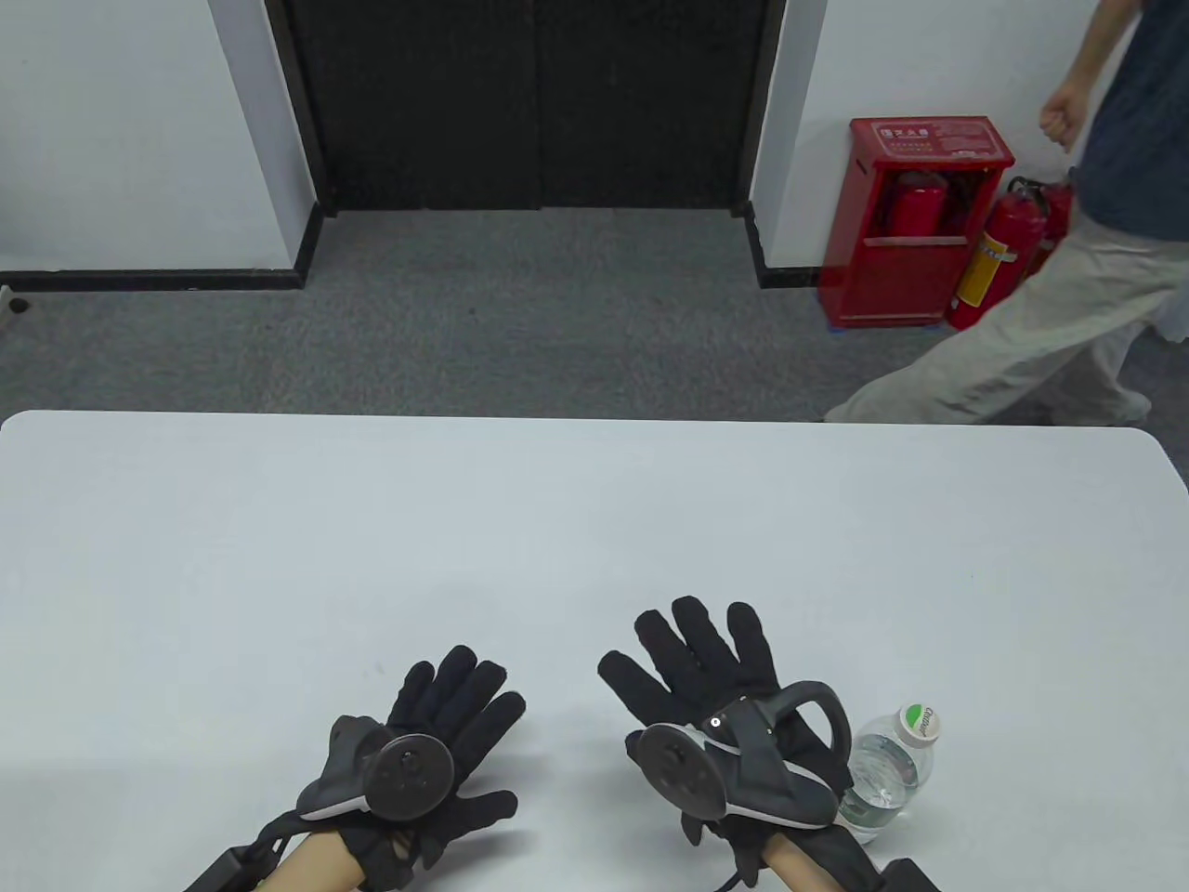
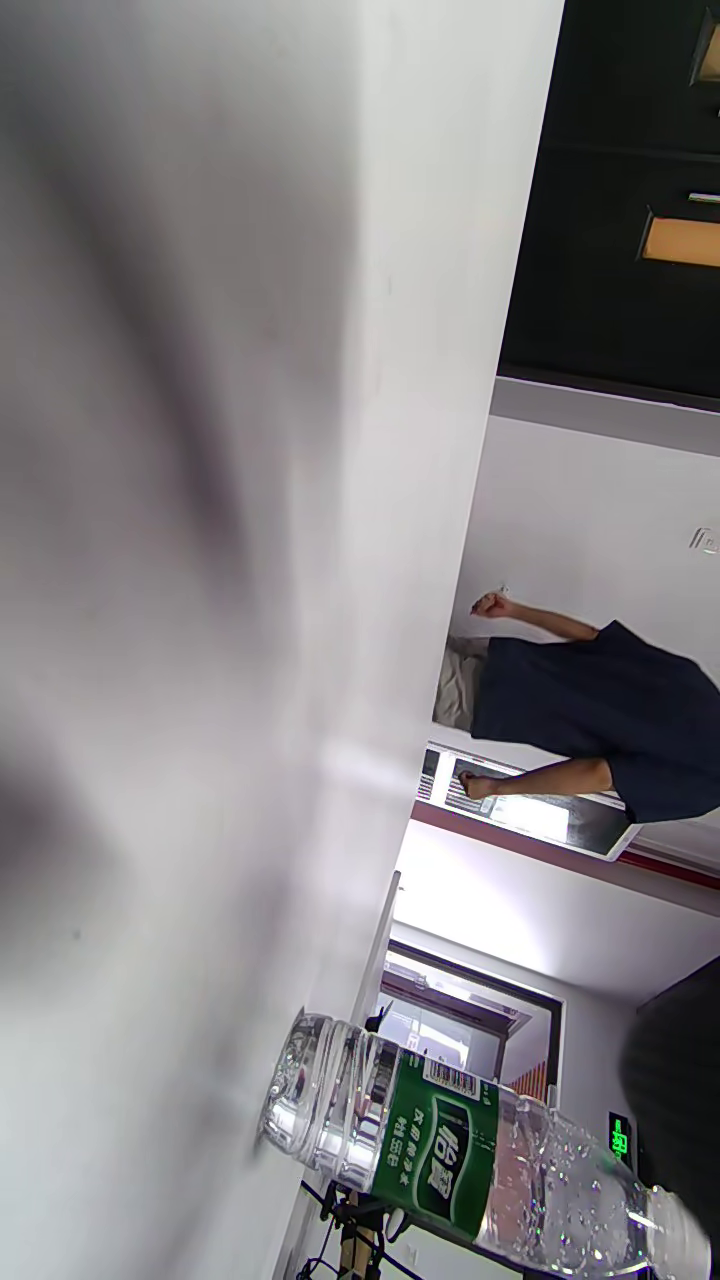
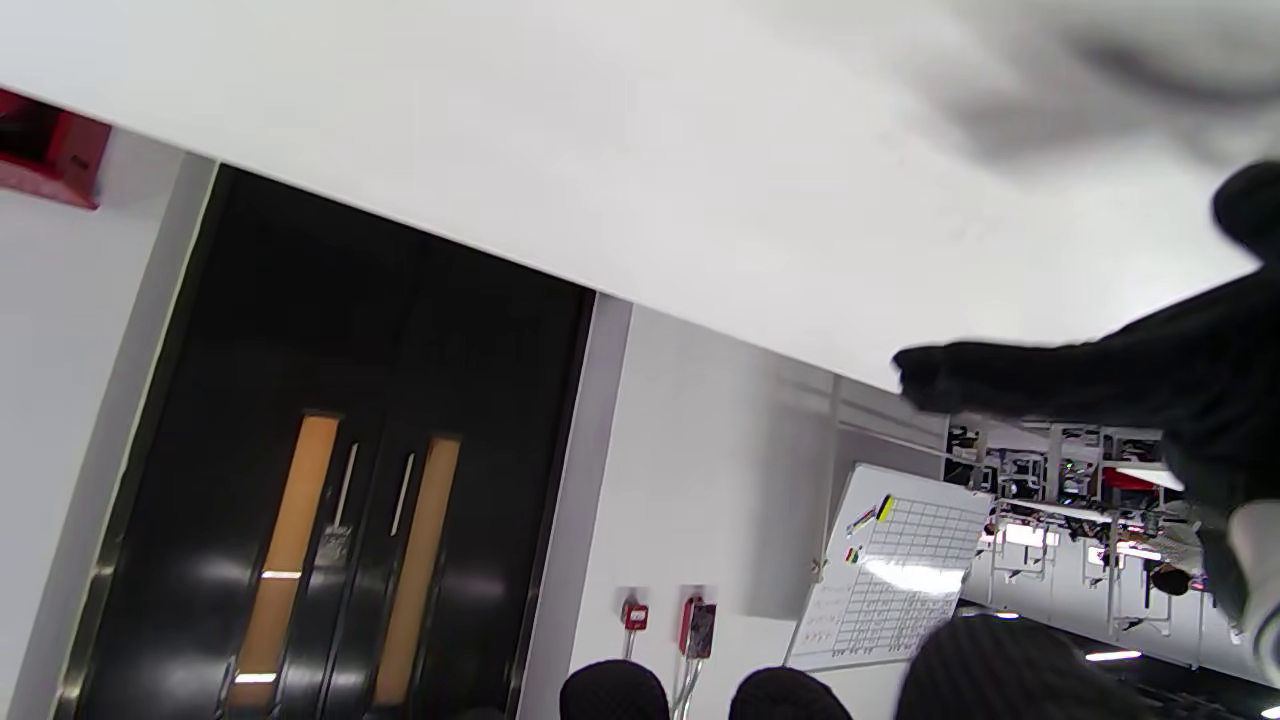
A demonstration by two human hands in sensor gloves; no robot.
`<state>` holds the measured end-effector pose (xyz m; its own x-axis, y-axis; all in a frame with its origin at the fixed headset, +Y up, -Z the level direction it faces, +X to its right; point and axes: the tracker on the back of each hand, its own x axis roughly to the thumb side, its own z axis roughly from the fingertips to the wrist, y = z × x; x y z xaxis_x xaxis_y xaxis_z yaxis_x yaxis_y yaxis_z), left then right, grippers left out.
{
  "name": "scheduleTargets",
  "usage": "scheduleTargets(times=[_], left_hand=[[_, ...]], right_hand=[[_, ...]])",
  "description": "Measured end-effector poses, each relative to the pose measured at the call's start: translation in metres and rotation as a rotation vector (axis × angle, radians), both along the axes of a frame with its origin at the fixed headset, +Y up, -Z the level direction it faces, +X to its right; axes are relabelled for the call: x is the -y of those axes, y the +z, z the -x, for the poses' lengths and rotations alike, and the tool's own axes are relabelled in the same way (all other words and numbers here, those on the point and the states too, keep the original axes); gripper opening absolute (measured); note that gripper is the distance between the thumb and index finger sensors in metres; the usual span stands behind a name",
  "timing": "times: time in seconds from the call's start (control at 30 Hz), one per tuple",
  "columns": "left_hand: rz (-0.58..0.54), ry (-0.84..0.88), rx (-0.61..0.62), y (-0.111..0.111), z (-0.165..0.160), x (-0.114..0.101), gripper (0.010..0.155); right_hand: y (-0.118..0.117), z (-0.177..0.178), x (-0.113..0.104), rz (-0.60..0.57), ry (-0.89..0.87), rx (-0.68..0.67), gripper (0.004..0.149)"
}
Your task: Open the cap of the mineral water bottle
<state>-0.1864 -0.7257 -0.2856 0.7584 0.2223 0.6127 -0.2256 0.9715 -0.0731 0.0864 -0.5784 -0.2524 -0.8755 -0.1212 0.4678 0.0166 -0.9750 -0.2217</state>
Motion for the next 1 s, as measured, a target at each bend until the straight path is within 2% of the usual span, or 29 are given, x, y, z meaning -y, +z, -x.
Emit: scheduleTargets(times=[0.17,0.33,0.43,0.5,0.7,0.8,1.0], left_hand=[[0.002,-0.011,0.006,0.001,-0.002,0.002,0.087],[0.008,-0.016,0.0,0.0,-0.001,0.004,0.087],[0.016,-0.021,-0.002,-0.001,-0.001,0.005,0.087],[0.019,-0.028,-0.001,-0.001,-0.002,0.007,0.086],[0.031,-0.038,0.002,-0.002,-0.003,0.01,0.086],[0.017,-0.034,0.005,-0.001,-0.002,0.007,0.086],[0.006,-0.021,0.0,-0.001,-0.001,0.003,0.087]], right_hand=[[0.005,-0.036,-0.025,-0.057,-0.066,0.076,0.07],[0.004,-0.075,-0.027,-0.04,-0.114,0.169,0.069],[0.001,-0.099,-0.019,-0.003,-0.103,0.24,0.066],[-0.003,-0.115,-0.008,0.032,-0.078,0.301,0.065],[-0.011,-0.14,0.027,0.164,-0.072,0.371,0.058],[-0.008,-0.142,0.028,0.008,-0.129,0.337,0.05],[-0.009,-0.134,0.03,-0.083,-0.081,0.26,0.044]])
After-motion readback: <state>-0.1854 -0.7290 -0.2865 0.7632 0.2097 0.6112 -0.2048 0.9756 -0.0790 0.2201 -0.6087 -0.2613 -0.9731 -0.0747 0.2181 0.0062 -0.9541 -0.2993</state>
